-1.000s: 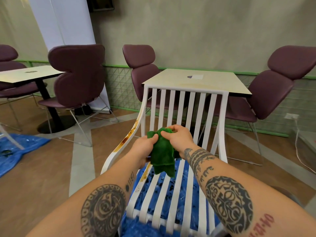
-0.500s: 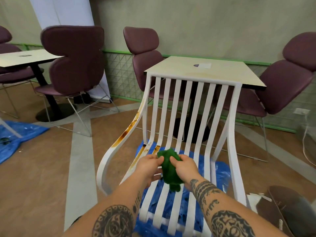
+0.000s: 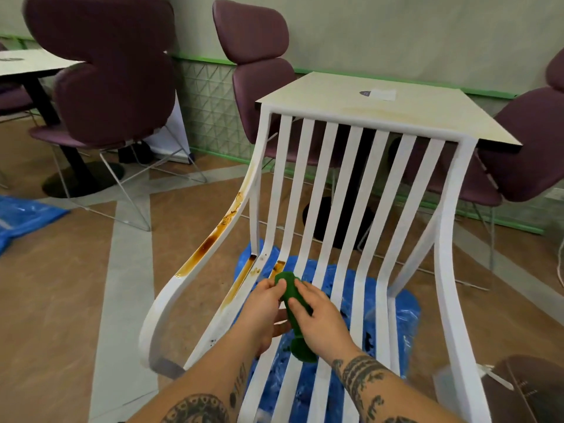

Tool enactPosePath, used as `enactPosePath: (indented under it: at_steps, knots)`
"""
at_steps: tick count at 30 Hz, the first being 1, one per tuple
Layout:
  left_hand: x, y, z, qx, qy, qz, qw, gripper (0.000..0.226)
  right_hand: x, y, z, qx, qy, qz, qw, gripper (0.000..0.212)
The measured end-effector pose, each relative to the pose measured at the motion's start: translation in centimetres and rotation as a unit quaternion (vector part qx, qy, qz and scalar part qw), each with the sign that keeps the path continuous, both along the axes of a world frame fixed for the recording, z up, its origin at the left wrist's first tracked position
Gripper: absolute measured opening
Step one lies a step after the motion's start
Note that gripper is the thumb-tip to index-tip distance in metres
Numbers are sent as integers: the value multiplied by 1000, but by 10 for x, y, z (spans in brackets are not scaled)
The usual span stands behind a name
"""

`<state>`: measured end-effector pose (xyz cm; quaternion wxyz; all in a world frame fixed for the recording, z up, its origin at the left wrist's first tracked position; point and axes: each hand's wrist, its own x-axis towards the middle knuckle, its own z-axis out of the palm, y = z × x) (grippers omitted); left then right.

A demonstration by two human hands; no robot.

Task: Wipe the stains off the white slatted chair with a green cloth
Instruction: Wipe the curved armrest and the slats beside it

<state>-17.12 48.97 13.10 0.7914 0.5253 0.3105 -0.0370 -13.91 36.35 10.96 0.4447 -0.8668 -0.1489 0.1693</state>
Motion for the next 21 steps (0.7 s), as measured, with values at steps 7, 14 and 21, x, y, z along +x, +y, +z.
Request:
enactPosePath:
  at_steps: [7,14,21]
  knots:
    - [30,4,21,28,-13,-46,998,33,29,8,30,116,86,-80,986,25]
    - [32,6,28,97,-55,38,993,39,36,9,65,285,333,-128,890,42]
    - [24,-1,25,96,-73,76,990,22,24,-4,62,281,321,-70,902,38]
